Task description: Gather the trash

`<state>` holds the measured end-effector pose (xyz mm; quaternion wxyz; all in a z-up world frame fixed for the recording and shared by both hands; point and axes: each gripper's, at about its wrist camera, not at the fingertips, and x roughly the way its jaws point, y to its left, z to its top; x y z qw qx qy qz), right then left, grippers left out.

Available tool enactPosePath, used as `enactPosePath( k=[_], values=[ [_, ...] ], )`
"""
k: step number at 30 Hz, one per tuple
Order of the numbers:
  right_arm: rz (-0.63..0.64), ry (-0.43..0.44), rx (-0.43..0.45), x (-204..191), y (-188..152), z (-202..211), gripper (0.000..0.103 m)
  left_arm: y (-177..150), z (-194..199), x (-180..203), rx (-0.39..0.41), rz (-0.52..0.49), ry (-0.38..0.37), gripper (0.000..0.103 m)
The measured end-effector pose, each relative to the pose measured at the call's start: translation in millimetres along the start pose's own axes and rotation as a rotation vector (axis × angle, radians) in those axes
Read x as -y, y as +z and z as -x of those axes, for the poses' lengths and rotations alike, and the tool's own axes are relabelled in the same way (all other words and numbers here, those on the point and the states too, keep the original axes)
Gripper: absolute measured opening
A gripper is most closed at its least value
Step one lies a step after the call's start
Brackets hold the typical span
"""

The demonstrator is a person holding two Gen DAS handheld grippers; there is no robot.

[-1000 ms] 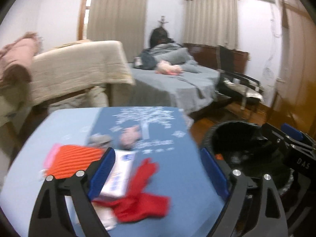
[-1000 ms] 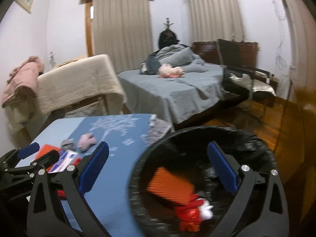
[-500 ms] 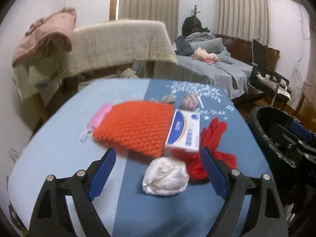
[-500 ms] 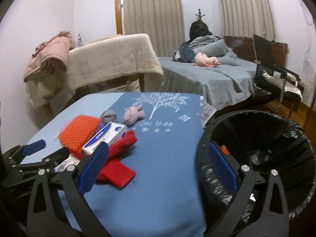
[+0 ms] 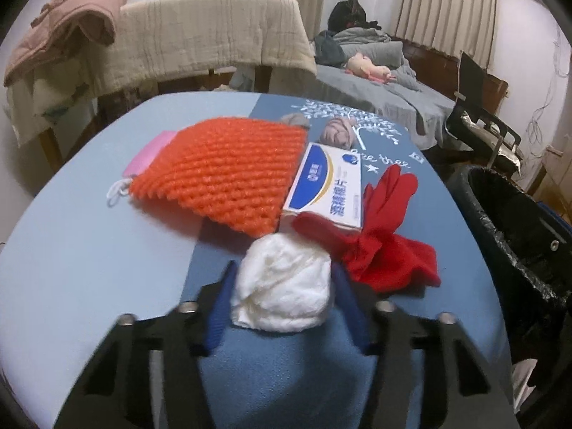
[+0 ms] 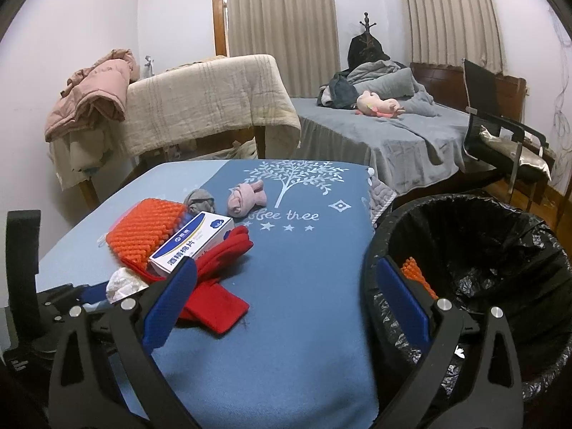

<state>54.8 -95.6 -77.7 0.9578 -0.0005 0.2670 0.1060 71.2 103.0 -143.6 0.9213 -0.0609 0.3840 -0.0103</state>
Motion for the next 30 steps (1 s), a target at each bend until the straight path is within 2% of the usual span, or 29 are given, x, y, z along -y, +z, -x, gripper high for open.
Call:
enactPosePath(
  k=[2, 5, 11, 16, 22, 30],
  values=[
    [0.000, 0.000, -0.004, 1, -1, 0, 0.097, 1, 2, 0, 0.008, 0.001, -0.005, 0.036],
    [0.001, 0.002, -0.009, 0, -1, -2, 0.097, 2, 8, 0, 0.027, -0.006, -0.012, 0.031],
    [0.011, 0.019, -0.034, -10, -2, -8, 0.097, 11, 31, -1, 0.104, -0.025, -0.007, 0.030],
    [0.018, 0.049, -0.066, -27, -4, -20, 0.097, 19, 46, -8, 0.160, -0.045, 0.029, 0.030],
    [0.038, 0.084, -0.116, -55, -6, -35, 0.097, 26, 52, -28, 0.187, -0.029, 0.072, 0.030],
    [0.070, 0.081, -0.204, -81, -11, -58, 0.096, 28, 53, -53, 0.195, 0.004, 0.111, 0.030]
  ],
)
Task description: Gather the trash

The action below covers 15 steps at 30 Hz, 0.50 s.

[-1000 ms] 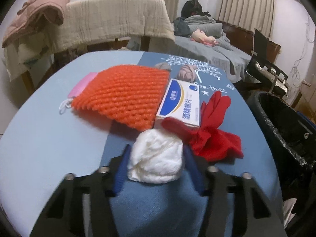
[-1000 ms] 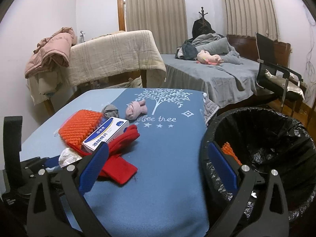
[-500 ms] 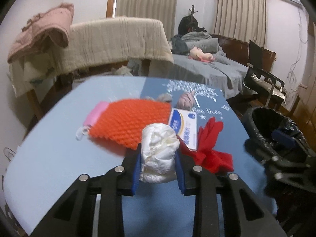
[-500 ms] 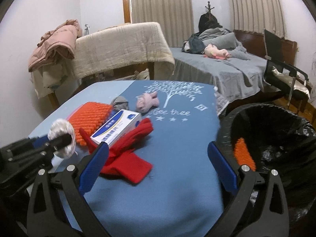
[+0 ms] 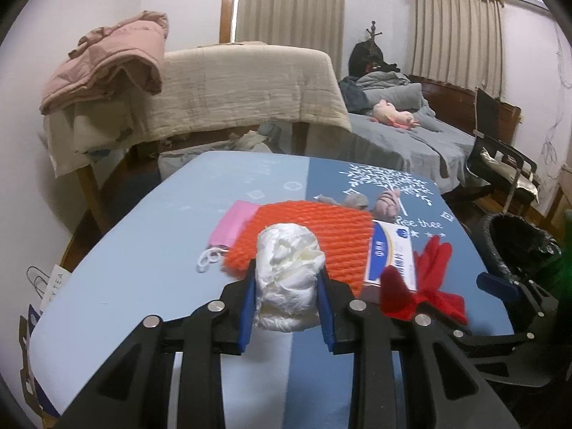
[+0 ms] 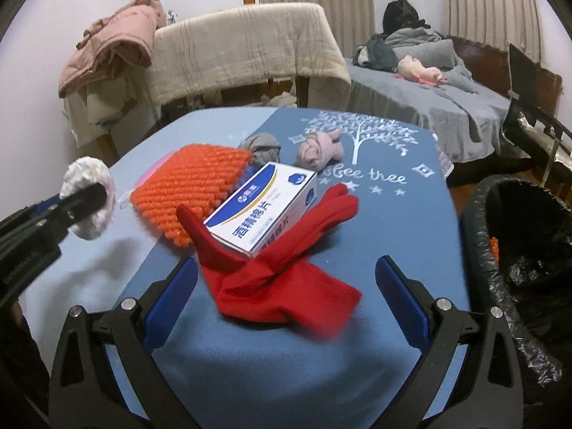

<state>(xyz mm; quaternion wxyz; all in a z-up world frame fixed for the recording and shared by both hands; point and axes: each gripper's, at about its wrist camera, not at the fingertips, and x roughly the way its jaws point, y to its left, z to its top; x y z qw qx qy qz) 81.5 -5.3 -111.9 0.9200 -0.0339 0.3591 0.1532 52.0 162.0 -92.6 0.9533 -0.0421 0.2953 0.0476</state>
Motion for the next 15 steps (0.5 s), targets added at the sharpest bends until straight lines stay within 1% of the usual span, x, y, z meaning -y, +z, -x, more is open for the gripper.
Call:
enactPosePath(
  k=[1, 3, 4, 5, 6, 7, 9, 11, 13, 15],
  values=[
    [0.005, -0.001, -0.015, -1, 0, -3, 0.095, 0, -1, -3, 0.000, 0.005, 0.002, 0.030],
    [0.014, 0.002, -0.042, -5, 0, -9, 0.077, -1, -2, -7, -0.005, 0.015, 0.003, 0.030],
    [0.019, 0.006, -0.060, -6, 0, -12, 0.075, -1, -3, -8, -0.007, 0.018, 0.003, 0.030],
    [0.023, 0.009, -0.081, -7, -1, -16, 0.069, -2, -3, -8, -0.010, 0.020, 0.003, 0.030],
    [0.023, 0.019, -0.092, -8, -1, -17, 0.056, -2, -3, -9, -0.011, 0.021, 0.003, 0.030],
    [0.022, 0.038, -0.101, -8, -2, -18, 0.048, -3, -4, -9, -0.013, 0.021, 0.002, 0.030],
    [0.018, 0.064, -0.114, -8, -2, -20, 0.021, -3, -3, -8, -0.015, 0.021, 0.002, 0.030],
    [0.008, 0.095, -0.119, -7, -3, -19, 0.008, -3, -4, -8, -0.015, 0.020, 0.001, 0.030],
    [0.000, 0.109, -0.098, -5, -2, -14, 0.007, -3, -3, -8, -0.016, 0.016, -0.001, 0.030],
    [0.003, 0.106, -0.064, -2, 1, -5, 0.007, -4, -3, -5, -0.017, 0.009, -0.003, 0.030]
  ],
)
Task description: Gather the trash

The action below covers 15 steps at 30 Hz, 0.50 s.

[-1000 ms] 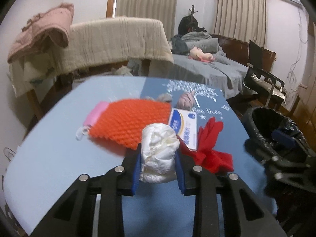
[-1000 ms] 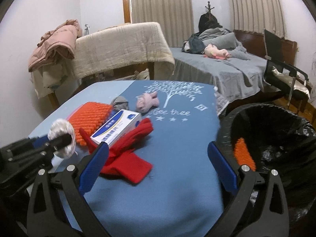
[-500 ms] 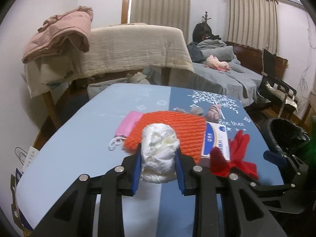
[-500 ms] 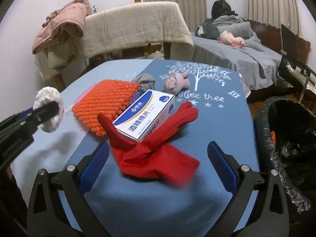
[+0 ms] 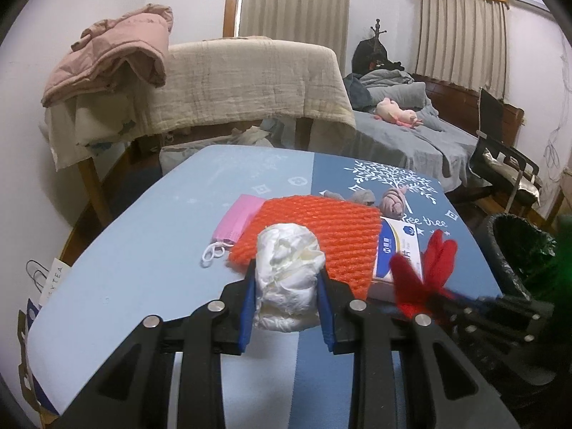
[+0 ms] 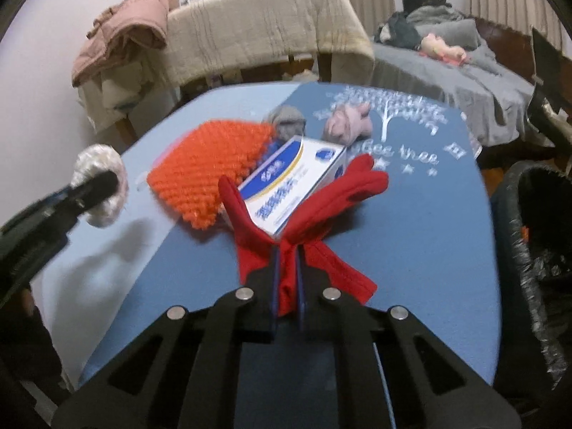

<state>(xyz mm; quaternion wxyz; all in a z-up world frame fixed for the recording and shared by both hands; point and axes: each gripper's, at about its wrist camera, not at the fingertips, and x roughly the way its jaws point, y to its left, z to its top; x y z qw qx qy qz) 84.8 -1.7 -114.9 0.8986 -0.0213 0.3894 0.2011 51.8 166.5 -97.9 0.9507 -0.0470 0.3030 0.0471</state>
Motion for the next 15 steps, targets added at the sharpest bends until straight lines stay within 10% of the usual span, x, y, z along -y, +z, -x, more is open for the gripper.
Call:
enactPosePath(
  k=[15],
  values=[
    [-0.059, -0.063, 0.186, 53, 25, 78, 0.007, 23, 12, 56, 0.040, -0.072, -0.098, 0.030]
  ],
)
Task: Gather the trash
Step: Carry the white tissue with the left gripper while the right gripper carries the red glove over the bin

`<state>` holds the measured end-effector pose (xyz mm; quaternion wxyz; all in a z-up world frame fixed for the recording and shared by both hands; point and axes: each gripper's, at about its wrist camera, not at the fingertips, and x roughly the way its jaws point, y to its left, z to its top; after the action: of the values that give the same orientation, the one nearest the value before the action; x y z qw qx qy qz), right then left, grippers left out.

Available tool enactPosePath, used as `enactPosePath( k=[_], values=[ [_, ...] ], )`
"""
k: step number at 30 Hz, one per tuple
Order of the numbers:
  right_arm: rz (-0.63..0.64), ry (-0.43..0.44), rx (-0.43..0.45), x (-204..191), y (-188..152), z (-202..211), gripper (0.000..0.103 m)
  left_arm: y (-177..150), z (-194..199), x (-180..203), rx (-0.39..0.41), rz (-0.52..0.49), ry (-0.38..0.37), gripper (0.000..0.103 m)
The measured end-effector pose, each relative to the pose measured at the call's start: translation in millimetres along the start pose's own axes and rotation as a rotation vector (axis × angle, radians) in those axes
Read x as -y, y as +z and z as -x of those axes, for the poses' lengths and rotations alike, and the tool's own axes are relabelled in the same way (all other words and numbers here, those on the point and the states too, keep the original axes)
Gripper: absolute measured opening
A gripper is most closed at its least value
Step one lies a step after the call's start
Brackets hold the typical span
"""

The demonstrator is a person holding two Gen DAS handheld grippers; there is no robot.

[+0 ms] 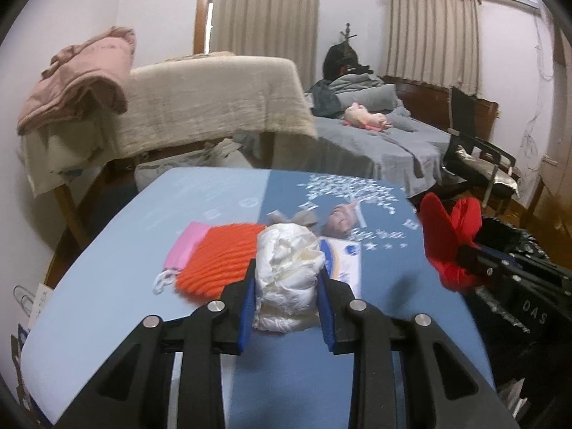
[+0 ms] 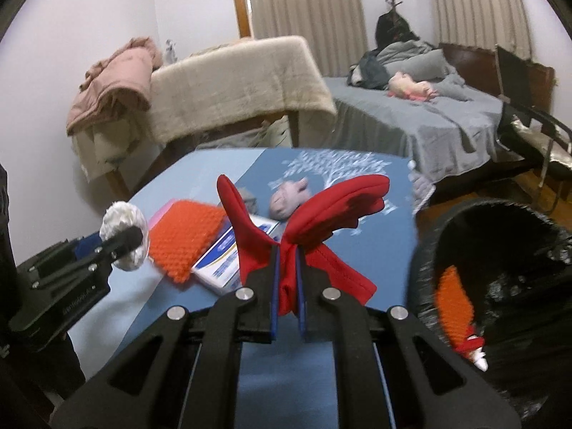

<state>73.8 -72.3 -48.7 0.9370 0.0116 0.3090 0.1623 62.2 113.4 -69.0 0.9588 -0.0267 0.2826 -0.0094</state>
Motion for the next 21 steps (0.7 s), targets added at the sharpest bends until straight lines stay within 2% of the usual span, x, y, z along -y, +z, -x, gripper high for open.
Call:
enactPosePath(
  k=[9, 21],
  values=[
    [-0.036, -0.078, 0.080, 42, 17, 31, 0.007, 23, -2, 46, 0.035, -0.053, -0.077, 0.030],
    [-0.100, -0.227, 0.139, 114, 19, 70, 0.007, 40, -11, 129, 0.063, -0.137, -0.230, 0.030]
  ],
)
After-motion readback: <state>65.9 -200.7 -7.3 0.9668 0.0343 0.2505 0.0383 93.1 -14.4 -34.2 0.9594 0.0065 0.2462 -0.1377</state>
